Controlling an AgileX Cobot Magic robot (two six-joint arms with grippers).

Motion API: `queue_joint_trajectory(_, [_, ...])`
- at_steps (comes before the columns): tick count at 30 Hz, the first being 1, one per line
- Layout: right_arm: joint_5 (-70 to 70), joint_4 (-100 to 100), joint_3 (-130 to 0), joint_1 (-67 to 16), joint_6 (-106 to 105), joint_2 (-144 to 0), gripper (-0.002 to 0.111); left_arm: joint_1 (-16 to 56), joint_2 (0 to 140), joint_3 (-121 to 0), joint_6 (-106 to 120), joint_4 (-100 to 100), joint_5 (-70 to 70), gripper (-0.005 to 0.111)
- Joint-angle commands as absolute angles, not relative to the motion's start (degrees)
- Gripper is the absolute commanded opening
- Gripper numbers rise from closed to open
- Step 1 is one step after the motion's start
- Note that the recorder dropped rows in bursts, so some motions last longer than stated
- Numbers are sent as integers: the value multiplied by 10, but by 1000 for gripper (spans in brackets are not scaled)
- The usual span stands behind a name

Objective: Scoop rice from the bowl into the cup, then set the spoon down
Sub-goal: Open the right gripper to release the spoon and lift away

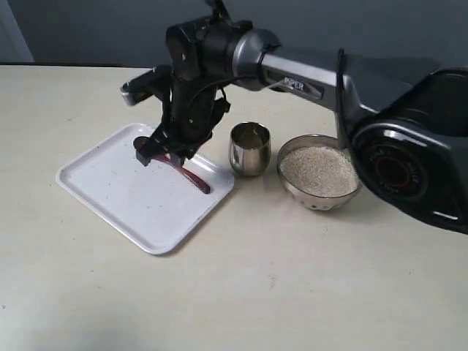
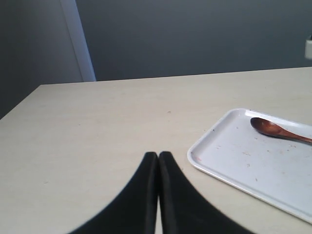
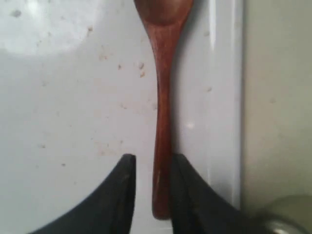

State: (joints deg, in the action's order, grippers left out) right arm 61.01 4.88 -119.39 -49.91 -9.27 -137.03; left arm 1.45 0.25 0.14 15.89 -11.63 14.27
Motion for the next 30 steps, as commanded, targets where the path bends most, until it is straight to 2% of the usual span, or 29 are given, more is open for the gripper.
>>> queue_joint_trajectory(1, [619, 12, -1209, -497, -94, -1296, -1, 18, 0, 0, 156, -115, 134, 1])
queue_joint_trajectory(7, [694, -43, -1204, -485, -55, -1200, -1, 18, 0, 0, 156, -115, 134, 1])
queue_joint_trajectory(11, [661, -44, -1148, -469, -39, -1114, -1, 18, 0, 0, 156, -115, 134, 1])
queue_joint_trajectory(16, [559, -63, -973, -466, 6, -980, -1, 18, 0, 0, 156, -115, 134, 1])
queue_joint_trajectory(23, [430, -190, -683, -466, 189, -765, -1, 12, 0, 0, 156, -115, 134, 1])
queue_joint_trajectory(30, [426, -186, -547, -466, 216, -627, -1, 12, 0, 0, 156, -115, 134, 1])
